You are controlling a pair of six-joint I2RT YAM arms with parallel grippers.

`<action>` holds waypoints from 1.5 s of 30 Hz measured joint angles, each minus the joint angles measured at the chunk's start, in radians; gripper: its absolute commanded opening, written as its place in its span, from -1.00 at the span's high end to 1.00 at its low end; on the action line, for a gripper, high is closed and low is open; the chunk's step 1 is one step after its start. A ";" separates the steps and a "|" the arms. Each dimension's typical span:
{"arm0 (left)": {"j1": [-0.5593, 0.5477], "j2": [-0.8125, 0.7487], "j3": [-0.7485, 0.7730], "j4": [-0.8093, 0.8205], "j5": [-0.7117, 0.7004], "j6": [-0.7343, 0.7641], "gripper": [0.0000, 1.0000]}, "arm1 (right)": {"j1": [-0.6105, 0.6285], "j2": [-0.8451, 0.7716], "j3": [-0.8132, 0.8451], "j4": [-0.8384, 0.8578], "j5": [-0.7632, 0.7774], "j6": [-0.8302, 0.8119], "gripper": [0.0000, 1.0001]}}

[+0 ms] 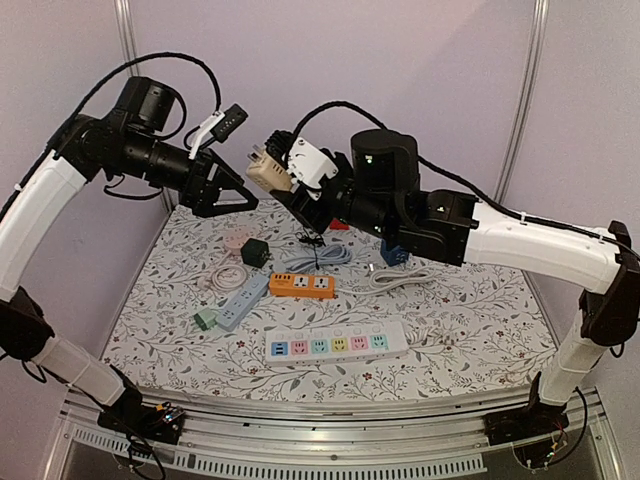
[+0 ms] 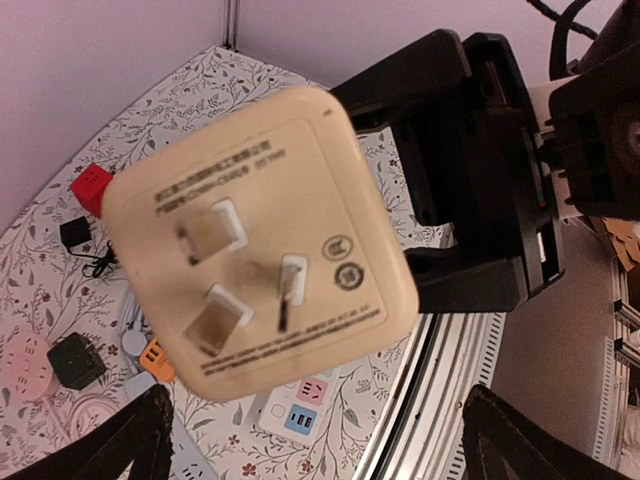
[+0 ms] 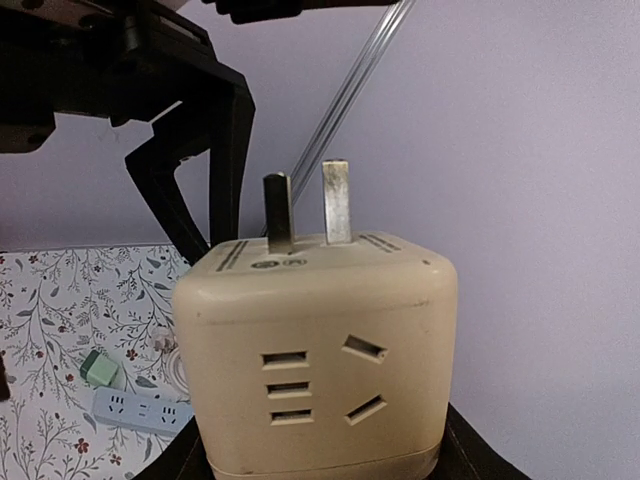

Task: Insert the plug
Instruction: Adjust the plug.

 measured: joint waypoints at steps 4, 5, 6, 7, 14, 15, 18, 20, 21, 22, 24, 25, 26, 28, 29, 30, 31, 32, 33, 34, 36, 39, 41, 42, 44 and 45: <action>-0.057 0.037 0.011 0.013 -0.023 -0.023 -0.99 | 0.012 0.034 0.026 0.009 0.019 0.006 1.00; -0.060 0.038 0.011 0.020 -0.026 -0.026 -0.99 | 0.014 0.038 0.029 0.010 0.021 0.007 1.00; -0.060 0.038 0.011 0.027 -0.030 -0.029 -0.98 | 0.015 0.042 0.031 0.011 0.023 0.008 1.00; -0.060 0.038 0.011 0.035 -0.035 -0.034 -0.93 | 0.016 0.044 0.032 0.013 0.023 0.008 1.00; -0.057 0.044 0.022 0.079 -0.065 -0.087 -0.30 | 0.025 0.049 0.032 0.024 0.024 0.011 1.00; -0.055 0.048 0.026 0.083 -0.071 -0.092 -0.23 | 0.025 0.049 0.032 0.026 0.023 0.011 1.00; -0.051 0.056 0.031 0.087 -0.079 -0.105 -0.19 | 0.025 0.049 0.032 0.028 0.024 0.016 1.00; -0.051 0.056 0.032 0.087 -0.080 -0.108 -0.31 | 0.023 0.049 0.032 0.028 0.023 0.019 1.00; -0.051 0.056 0.032 0.087 -0.080 -0.111 -0.39 | 0.023 0.048 0.032 0.028 0.022 0.022 1.00; -0.051 0.056 0.032 0.089 -0.077 -0.114 -0.45 | 0.023 0.048 0.032 0.029 0.021 0.022 1.00; -0.052 0.058 0.033 0.092 -0.062 -0.121 -0.55 | 0.024 0.048 0.032 0.030 0.019 0.022 1.00; -0.052 0.061 0.034 0.092 -0.058 -0.119 -0.57 | 0.024 0.048 0.032 0.030 0.019 0.022 1.00; -0.053 0.063 0.035 0.095 -0.048 -0.125 -0.58 | 0.025 0.048 0.032 0.031 0.019 0.022 1.00; -0.053 0.068 0.042 0.098 -0.037 -0.137 -0.57 | 0.025 0.048 0.032 0.032 0.019 0.022 1.00; -0.053 0.071 0.046 0.099 -0.034 -0.143 -0.55 | 0.025 0.048 0.032 0.033 0.020 0.022 1.00; -0.053 0.074 0.049 0.100 -0.032 -0.149 -0.52 | 0.025 0.048 0.032 0.034 0.020 0.022 1.00; -0.053 0.076 0.051 0.101 -0.033 -0.154 -0.52 | 0.025 0.048 0.032 0.035 0.020 0.022 1.00; -0.052 0.078 0.052 0.102 -0.035 -0.159 -0.51 | 0.025 0.048 0.032 0.036 0.020 0.023 1.00; -0.052 0.080 0.054 0.104 -0.037 -0.163 -0.52 | 0.025 0.048 0.032 0.037 0.020 0.023 1.00; -0.053 0.083 0.055 0.107 -0.039 -0.167 -0.51 | 0.025 0.049 0.032 0.038 0.020 0.022 1.00; -0.053 0.089 0.060 0.109 -0.042 -0.176 -0.53 | 0.025 0.049 0.032 0.039 0.020 0.022 1.00; -0.053 0.101 0.072 0.117 -0.046 -0.194 -0.51 | 0.029 0.055 0.035 0.042 0.041 0.017 1.00; -0.053 0.108 0.079 0.127 -0.048 -0.211 -0.40 | 0.032 0.063 0.042 0.053 0.070 0.010 1.00; -0.051 0.110 0.081 0.135 -0.049 -0.224 -0.28 | 0.035 0.066 0.045 0.059 0.082 0.006 1.00; -0.048 0.114 0.082 0.146 -0.050 -0.241 0.03 | 0.041 0.070 0.045 0.075 0.111 0.000 1.00; -0.045 0.115 0.082 0.151 -0.044 -0.247 0.22 | 0.042 0.071 0.045 0.079 0.124 -0.002 1.00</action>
